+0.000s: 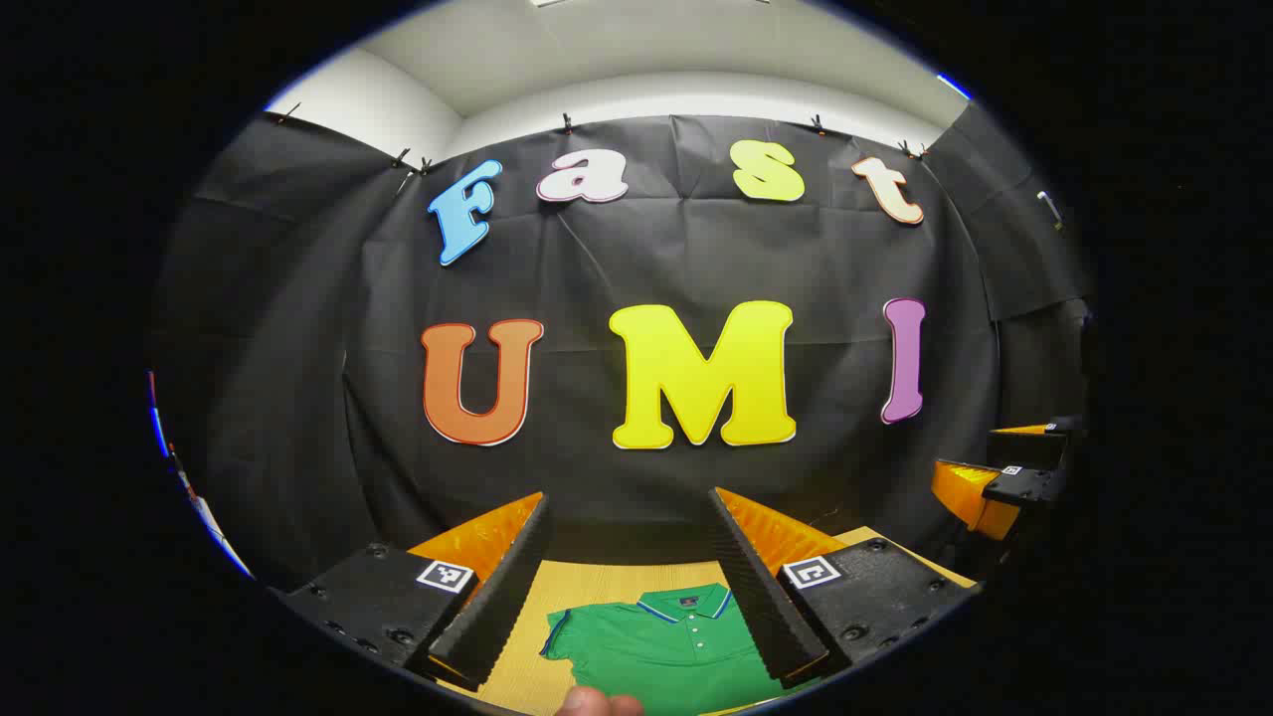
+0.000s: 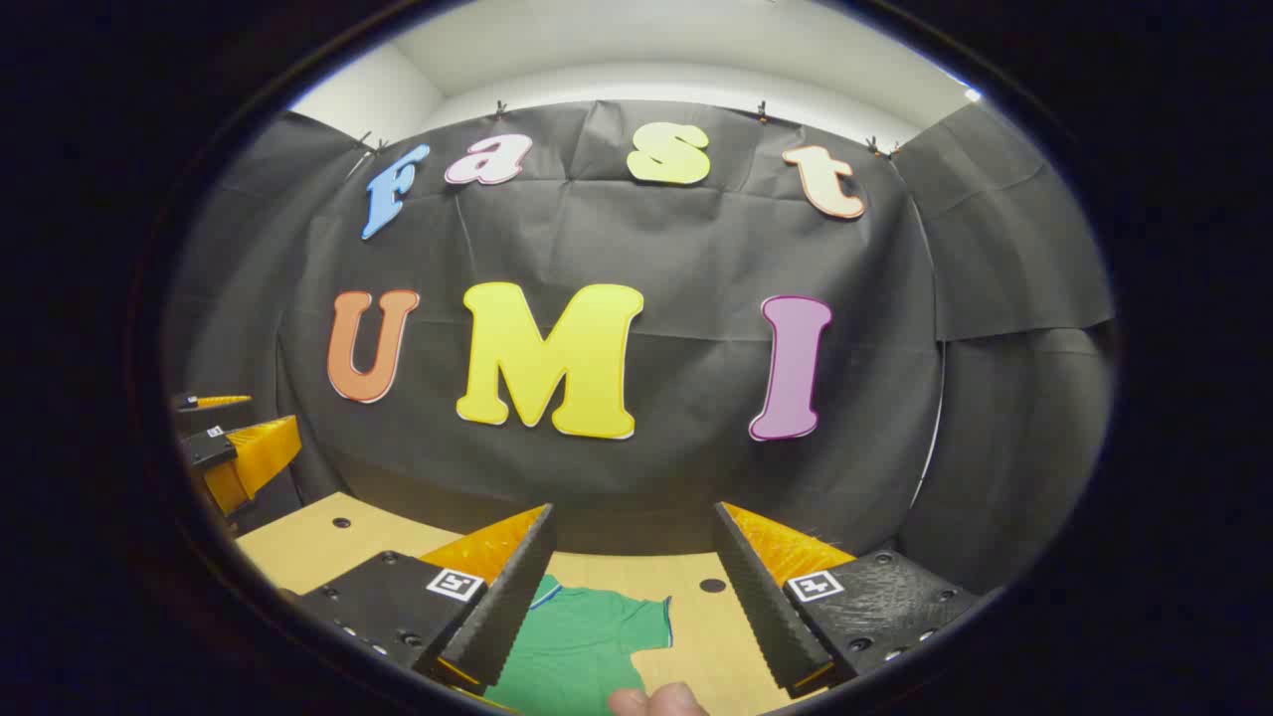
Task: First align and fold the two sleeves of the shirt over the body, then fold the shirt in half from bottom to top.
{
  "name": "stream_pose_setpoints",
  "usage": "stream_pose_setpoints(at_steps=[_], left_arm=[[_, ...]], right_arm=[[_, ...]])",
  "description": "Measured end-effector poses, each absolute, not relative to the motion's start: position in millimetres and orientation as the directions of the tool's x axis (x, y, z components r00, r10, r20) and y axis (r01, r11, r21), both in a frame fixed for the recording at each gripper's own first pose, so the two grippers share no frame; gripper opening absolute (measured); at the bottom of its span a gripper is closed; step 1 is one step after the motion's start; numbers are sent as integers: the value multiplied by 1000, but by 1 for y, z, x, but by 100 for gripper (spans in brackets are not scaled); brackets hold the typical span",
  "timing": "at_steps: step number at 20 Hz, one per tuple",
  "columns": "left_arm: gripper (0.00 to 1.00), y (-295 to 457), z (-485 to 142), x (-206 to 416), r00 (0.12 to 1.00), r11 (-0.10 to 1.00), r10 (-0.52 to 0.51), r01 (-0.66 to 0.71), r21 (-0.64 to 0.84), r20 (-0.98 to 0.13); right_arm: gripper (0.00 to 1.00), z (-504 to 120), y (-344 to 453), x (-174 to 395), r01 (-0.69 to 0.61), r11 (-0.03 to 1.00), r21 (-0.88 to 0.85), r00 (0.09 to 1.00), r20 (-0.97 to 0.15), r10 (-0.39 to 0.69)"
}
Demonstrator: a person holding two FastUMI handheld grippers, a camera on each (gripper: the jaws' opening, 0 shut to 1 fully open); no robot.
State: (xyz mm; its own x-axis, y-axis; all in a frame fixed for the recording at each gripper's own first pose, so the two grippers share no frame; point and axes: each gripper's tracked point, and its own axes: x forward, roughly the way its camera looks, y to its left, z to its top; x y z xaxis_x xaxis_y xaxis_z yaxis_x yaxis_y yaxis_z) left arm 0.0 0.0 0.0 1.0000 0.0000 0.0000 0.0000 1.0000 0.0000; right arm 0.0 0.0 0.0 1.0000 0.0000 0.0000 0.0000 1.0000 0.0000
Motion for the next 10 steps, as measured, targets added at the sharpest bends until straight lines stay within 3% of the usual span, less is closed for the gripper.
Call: stream_pose_setpoints(at_steps=[10], left_arm=[[97,1,-17,5,999,1000,-1,0,-18,-50]], right_arm=[[95,-13,4,7,-30,1000,9,999,-40,30]])
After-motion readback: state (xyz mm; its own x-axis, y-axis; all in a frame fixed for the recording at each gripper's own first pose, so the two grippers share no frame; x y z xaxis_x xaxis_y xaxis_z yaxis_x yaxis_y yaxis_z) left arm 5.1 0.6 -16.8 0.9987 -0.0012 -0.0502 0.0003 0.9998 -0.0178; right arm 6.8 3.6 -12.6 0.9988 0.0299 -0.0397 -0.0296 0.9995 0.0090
